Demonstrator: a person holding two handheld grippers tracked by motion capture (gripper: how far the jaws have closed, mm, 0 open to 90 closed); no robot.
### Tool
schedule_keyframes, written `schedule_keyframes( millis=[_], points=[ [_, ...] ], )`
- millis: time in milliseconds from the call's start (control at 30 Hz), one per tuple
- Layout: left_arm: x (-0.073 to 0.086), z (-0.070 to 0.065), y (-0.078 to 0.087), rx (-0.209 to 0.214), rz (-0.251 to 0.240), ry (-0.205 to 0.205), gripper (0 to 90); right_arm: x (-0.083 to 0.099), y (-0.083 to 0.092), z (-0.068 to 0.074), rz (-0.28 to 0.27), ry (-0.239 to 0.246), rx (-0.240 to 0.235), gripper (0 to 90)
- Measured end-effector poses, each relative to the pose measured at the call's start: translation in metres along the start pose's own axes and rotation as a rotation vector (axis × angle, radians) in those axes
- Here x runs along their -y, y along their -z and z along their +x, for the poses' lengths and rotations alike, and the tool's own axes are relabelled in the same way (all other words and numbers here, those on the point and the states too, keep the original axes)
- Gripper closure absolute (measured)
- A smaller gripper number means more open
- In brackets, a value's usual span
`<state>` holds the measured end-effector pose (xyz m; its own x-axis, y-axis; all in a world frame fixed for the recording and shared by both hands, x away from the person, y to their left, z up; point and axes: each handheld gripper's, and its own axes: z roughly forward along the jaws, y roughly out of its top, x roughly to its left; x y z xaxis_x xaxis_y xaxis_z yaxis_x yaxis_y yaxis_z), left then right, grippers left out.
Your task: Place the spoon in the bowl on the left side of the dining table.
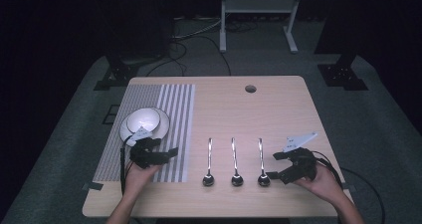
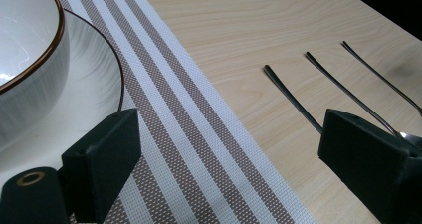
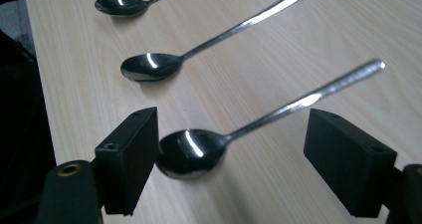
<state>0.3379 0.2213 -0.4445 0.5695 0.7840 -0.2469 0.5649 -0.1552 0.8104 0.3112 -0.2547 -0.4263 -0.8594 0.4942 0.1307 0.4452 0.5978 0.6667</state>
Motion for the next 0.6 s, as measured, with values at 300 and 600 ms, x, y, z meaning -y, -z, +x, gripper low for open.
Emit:
schedule_keyframes(
  millis=[300,600],
  points=[
    [0.001,0.0,-0.002,0.0,0.003,-0.002,8.8,-0.023,-0.017,0.01,0.032,0.065,-0.044,22.4],
    [0.001,0.001,-0.001,-0.003,0.01,-0.004,8.8,-0.042,-0.043,0.022,0.092,0.135,-0.111,28.2]
  ],
)
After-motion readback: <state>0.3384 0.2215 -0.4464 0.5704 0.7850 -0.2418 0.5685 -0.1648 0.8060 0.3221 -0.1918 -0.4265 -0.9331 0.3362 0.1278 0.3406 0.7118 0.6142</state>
